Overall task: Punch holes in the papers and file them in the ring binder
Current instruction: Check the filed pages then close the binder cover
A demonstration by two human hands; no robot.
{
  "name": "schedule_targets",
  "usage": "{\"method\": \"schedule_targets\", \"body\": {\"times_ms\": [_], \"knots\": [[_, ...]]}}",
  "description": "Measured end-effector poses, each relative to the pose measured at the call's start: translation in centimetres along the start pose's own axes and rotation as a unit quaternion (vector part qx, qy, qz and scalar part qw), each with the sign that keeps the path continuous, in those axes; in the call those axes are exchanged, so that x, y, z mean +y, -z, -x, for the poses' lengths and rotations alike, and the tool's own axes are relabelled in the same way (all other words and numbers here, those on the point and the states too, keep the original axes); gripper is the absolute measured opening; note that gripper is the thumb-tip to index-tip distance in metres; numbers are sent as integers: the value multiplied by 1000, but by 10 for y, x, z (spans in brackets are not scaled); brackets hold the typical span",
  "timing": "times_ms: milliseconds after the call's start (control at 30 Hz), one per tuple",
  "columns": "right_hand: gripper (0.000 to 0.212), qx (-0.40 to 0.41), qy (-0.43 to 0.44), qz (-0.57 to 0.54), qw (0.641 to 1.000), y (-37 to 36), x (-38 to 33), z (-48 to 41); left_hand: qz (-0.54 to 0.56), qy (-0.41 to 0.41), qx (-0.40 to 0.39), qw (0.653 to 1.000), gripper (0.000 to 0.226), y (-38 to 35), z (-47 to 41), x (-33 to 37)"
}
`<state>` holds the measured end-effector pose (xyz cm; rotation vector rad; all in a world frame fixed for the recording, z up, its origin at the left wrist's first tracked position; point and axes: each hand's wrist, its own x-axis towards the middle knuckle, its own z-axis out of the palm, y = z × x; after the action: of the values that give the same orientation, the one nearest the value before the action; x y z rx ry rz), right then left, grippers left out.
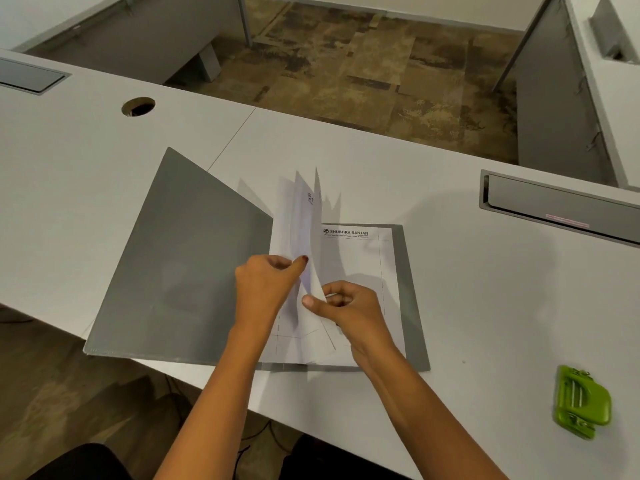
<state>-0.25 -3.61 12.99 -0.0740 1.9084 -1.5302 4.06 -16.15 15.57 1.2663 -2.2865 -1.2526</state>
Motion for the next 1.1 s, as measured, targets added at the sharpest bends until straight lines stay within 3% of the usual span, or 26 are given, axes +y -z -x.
{"method": "schedule_targets", "body": {"times_ms": [467, 800, 1000, 1100], "knots": [[26, 162, -54, -93, 981, 79, 26, -6, 5, 4, 49, 999, 18, 35, -5, -5], [23, 147, -48, -79, 985, 78, 21, 2, 2, 19, 38, 999, 17, 41, -9, -9], [9, 100, 24, -49, 994, 50, -6, 11, 6, 5, 50, 999, 25, 47, -13, -11], [12, 72, 56, -11, 996, 34, -19, 13, 2, -5, 56, 998, 30, 48, -16, -13]]}}
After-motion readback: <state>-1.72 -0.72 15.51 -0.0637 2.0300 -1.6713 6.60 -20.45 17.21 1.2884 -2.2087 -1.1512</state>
